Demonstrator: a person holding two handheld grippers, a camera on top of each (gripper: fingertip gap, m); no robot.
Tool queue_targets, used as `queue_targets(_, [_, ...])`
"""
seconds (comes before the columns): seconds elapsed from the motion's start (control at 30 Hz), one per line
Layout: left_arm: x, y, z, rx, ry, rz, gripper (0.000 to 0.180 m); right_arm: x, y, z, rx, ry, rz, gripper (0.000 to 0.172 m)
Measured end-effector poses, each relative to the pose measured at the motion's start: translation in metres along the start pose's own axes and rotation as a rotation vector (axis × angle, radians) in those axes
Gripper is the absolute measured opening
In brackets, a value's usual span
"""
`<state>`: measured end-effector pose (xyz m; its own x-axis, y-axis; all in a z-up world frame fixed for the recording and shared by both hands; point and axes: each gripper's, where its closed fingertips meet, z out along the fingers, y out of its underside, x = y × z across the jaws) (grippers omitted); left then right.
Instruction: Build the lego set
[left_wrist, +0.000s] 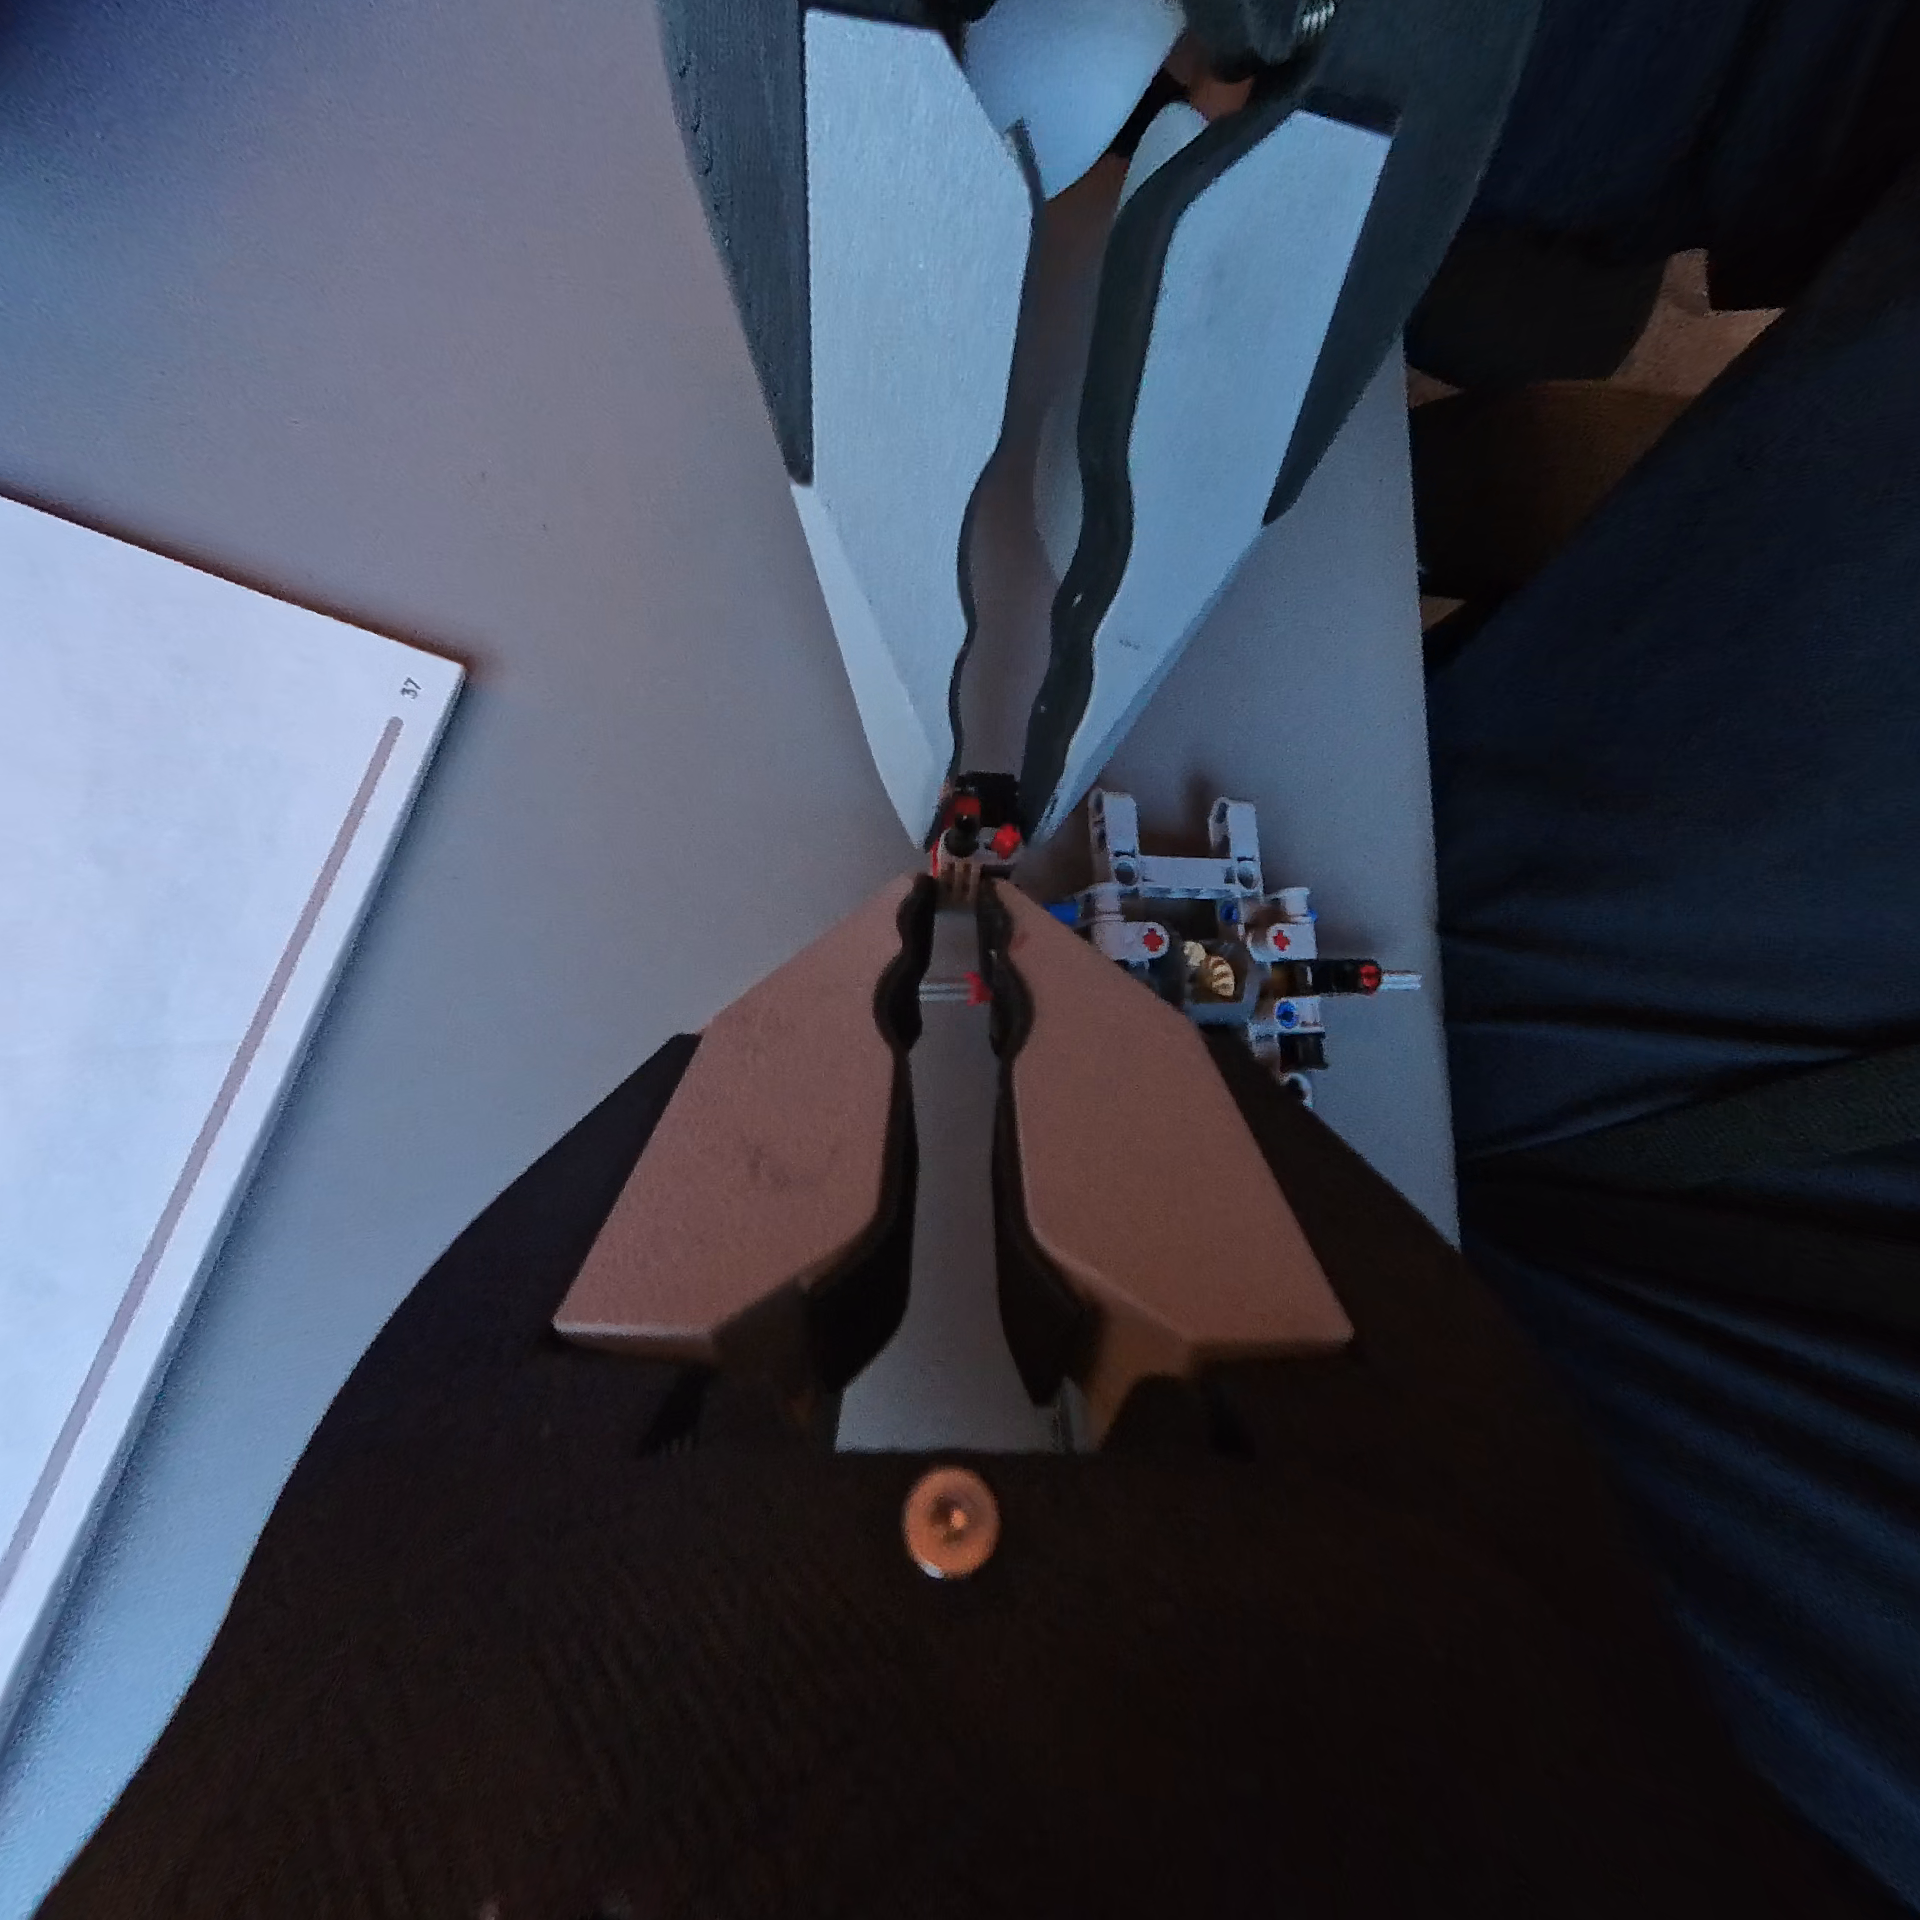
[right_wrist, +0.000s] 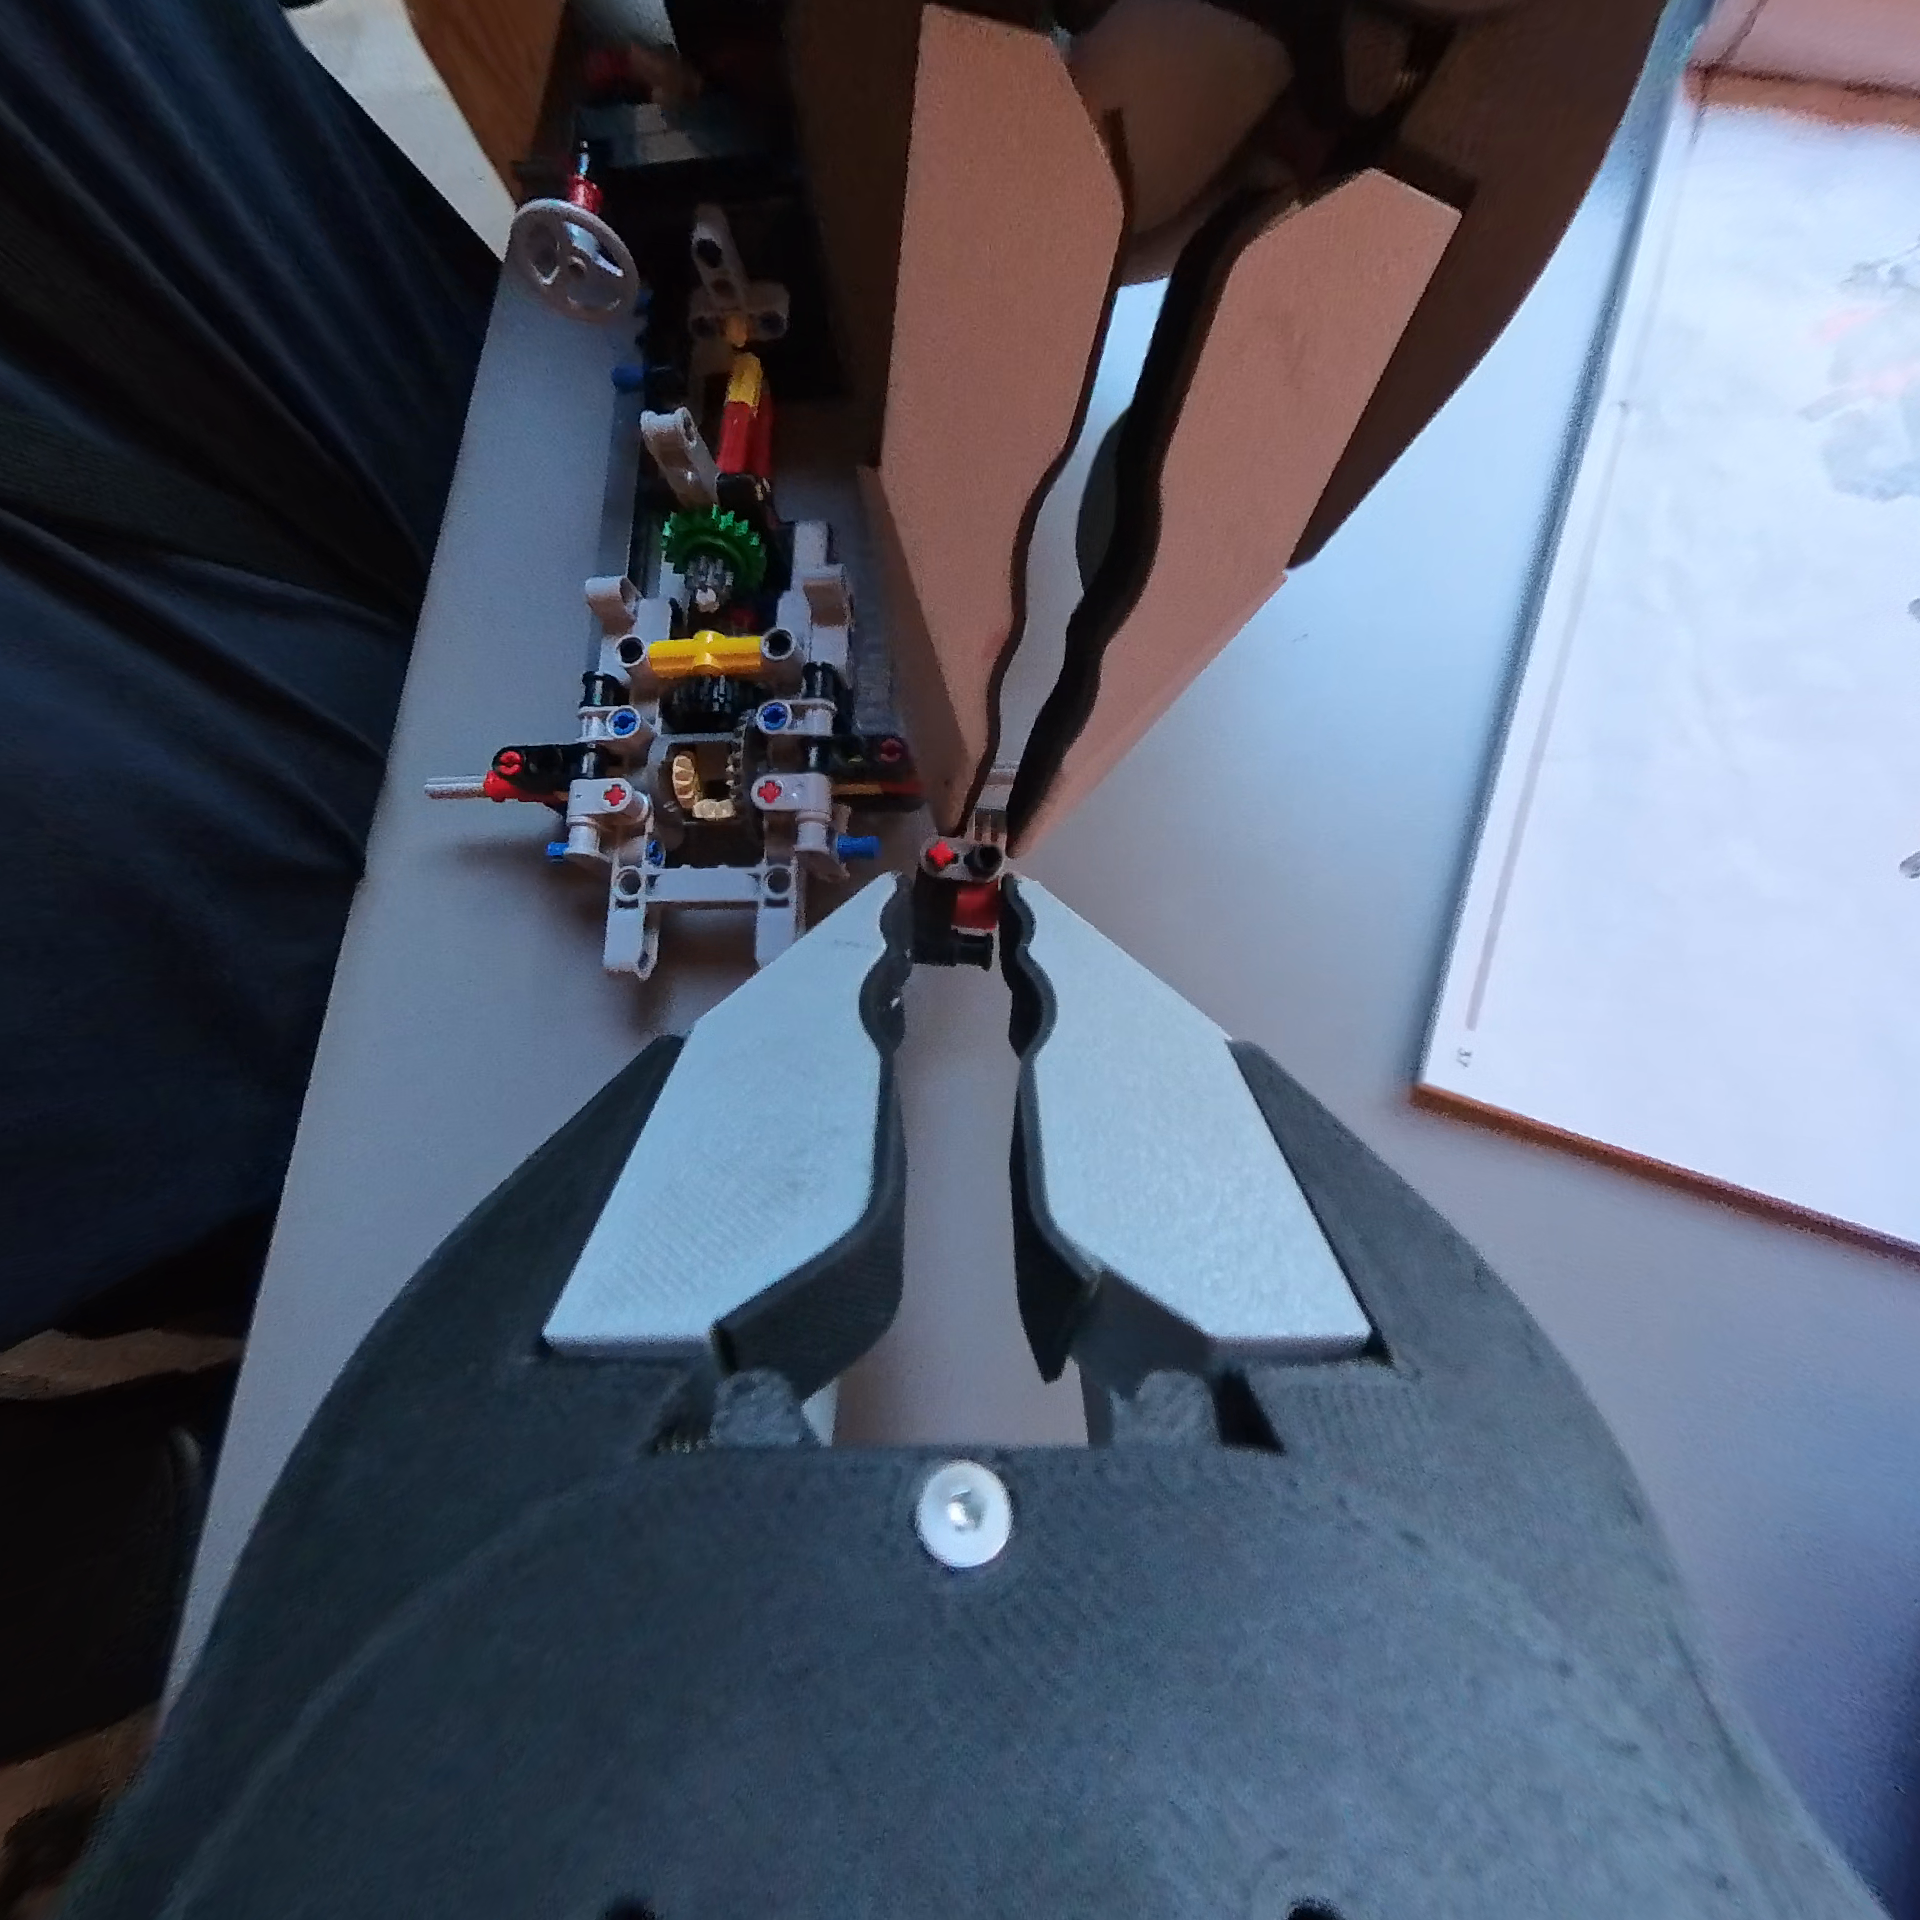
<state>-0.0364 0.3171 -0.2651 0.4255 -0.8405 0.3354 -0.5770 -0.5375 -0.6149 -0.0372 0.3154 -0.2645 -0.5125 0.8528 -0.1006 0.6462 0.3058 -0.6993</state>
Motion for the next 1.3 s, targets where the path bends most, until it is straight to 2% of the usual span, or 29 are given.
queue_targets(0.13, [0.008, 0.004, 0.003, -0.009, 0.041, -0.036, 0.007, -0.008, 0.004, 0.004, -0.035, -0.014, -0.023, 0.013])
queue_targets(0.23, [0.008, 0.009, -0.007, -0.01, 0.054, -0.064, 0.016, -0.009, 0.014, 0.008, -0.082, 0.003, -0.059, 0.013])
queue_targets(0.43, [0.011, 0.018, -0.02, -0.038, 0.073, -0.027, 0.02, -0.014, 0.011, 0.011, -0.074, -0.069, -0.068, 0.013])
queue_targets(0.6, [0.027, 0.018, -0.011, -0.039, 0.167, 0.015, 0.043, -0.017, 0.01, 0.012, -0.074, -0.102, -0.086, 0.012])
queue_targets(0.77, [0.026, 0.01, -0.005, -0.031, 0.12, 0.074, 0.044, -0.019, 0.012, 0.012, -0.059, -0.122, -0.057, 0.012])
queue_targets(0.9, [0.025, 0.015, 0.003, -0.114, 0.06, 0.139, 0.045, -0.021, 0.011, 0.01, -0.034, -0.12, -0.051, 0.013])
queue_targets(1.07, [0.03, 0.013, 0.009, -0.149, 0.075, 0.119, 0.045, -0.026, 0.011, 0.012, -0.026, -0.111, -0.07, 0.013])
queue_targets(1.3, [0.046, 0.018, 0.016, -0.199, 0.062, 0.131, 0.032, -0.038, 0.01, 0.014, 0.026, -0.085, -0.055, 0.013])
